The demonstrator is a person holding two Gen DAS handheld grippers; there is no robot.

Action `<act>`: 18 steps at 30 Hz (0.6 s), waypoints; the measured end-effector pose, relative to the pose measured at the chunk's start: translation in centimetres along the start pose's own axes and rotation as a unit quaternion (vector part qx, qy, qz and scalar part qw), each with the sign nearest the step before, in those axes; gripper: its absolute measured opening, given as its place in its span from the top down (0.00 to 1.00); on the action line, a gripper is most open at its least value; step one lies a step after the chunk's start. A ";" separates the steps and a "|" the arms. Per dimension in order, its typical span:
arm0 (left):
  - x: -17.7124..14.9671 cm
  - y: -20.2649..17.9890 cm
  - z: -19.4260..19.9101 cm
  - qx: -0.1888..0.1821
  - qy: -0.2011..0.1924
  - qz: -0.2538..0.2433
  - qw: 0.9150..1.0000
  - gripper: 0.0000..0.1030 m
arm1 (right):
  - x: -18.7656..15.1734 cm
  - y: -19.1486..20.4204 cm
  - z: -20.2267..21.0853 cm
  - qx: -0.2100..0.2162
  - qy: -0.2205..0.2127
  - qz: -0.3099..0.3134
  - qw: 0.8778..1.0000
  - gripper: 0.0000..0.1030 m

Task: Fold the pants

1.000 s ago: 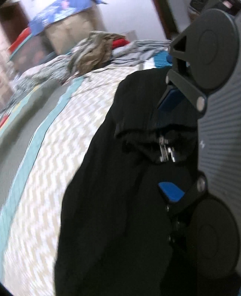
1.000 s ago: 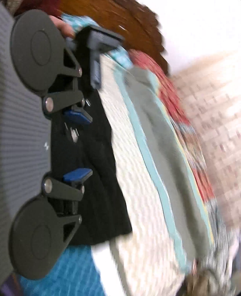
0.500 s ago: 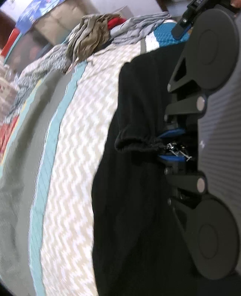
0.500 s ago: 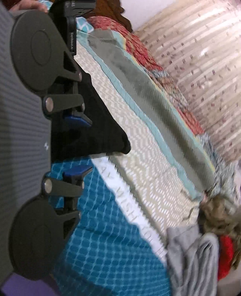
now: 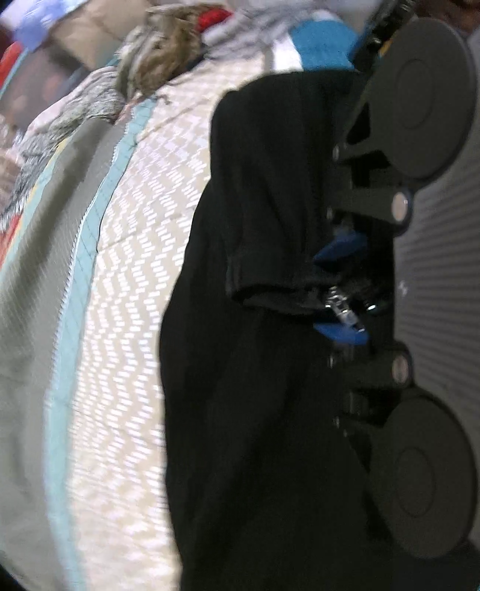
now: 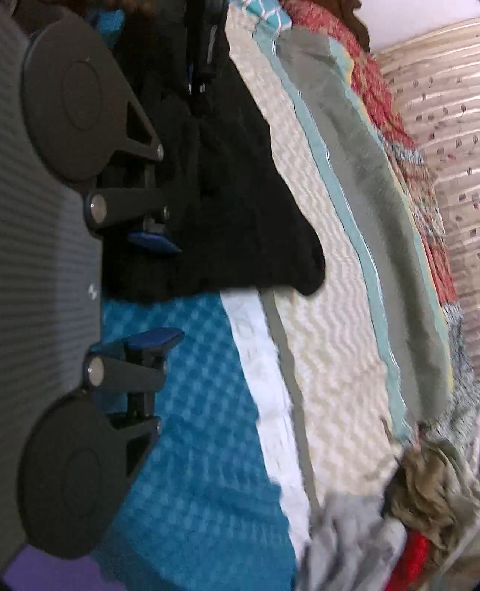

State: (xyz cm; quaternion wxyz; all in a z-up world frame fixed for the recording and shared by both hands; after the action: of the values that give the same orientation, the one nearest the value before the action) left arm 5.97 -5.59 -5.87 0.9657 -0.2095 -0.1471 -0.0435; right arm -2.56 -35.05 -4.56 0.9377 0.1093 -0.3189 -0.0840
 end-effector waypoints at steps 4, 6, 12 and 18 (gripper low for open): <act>0.3 0.9 0.2 -0.051 0.013 0.050 0.997 0.44 | -0.5 1.0 2.3 0.040 -0.034 0.020 0.998 0.53; 0.3 1.0 0.1 -0.056 0.014 0.056 0.997 0.44 | -0.9 2.7 2.8 0.046 -0.041 0.068 0.996 0.53; -0.3 0.4 -0.1 -0.045 0.016 0.037 0.998 0.45 | -0.2 7.1 0.4 0.042 -0.045 0.160 0.985 0.56; -0.7 0.6 0.1 -0.035 0.013 0.022 0.999 0.44 | -1.2 6.0 -3.9 0.039 0.036 0.150 0.987 0.75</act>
State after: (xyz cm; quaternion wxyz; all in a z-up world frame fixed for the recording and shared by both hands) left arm 5.32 -5.00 -6.23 0.9603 -0.2456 -0.1287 -0.0295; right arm -0.61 -28.46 -6.75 0.9455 0.0992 -0.3012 0.0742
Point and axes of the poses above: each gripper's, at about its wrist camera, not at the fingertips, and z roughly against the way its jaws point, y to its left, x to its top, the point moved 3 cm from there along -z, roughly the way its jaws point, and after that the axes turned 8 degrees about y, right-handed, at the moved point
